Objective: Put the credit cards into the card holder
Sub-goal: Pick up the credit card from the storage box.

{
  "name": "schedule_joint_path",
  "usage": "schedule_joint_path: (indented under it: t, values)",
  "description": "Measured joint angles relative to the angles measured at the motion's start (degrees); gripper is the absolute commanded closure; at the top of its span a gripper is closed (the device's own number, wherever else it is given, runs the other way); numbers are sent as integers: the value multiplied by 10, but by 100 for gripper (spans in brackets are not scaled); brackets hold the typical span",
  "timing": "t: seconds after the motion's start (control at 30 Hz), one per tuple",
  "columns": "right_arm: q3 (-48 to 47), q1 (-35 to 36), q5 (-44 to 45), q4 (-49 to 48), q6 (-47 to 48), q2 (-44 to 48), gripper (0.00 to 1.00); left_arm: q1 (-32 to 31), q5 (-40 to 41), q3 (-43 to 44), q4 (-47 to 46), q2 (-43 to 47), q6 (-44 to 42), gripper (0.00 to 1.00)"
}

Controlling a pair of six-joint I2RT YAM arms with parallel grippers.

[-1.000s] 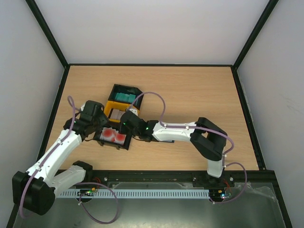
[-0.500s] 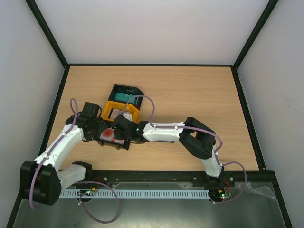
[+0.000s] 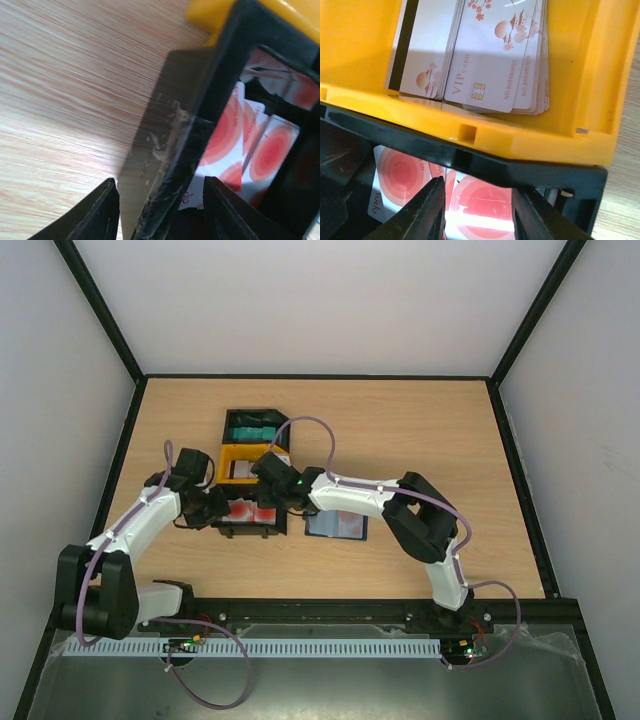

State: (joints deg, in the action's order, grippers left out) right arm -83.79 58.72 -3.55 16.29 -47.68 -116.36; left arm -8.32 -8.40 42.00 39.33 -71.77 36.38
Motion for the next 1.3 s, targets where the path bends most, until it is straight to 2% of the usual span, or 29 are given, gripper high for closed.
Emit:
schedule_joint_path:
  t: [0.13, 0.27, 0.4, 0.5, 0.67, 0.87, 0.93, 1.03, 1.3]
  values:
    - [-2, -7, -24, 17, 41, 1, 53, -1, -58, 0, -13, -3, -30, 53]
    - [-31, -9, -54, 55, 71, 0, 52, -1, -85, 1, -8, -3, -56, 55]
    - [-81, -9, -86, 72, 88, -17, 52, -1, -89, 2, 1, -3, -72, 67]
    - [-115, -9, -101, 85, 94, -44, 51, -1, -88, 2, 7, -2, -78, 71]
    - [-132, -9, -103, 106, 95, -87, 50, -1, -84, 2, 9, -1, -79, 75]
    - [-135, -9, -94, 122, 96, -99, 43, -1, -77, 2, 9, -1, -78, 78]
    - [-135, -9, -97, 122, 98, -100, 44, -1, -74, 2, 9, -2, -76, 80]
    - [-136, -10, -111, 121, 103, -101, 52, -1, -71, 2, 9, -7, -73, 84]
    - [-137, -12, -192, 88, 99, -107, 64, -4, -71, 2, 6, -8, -83, 87]
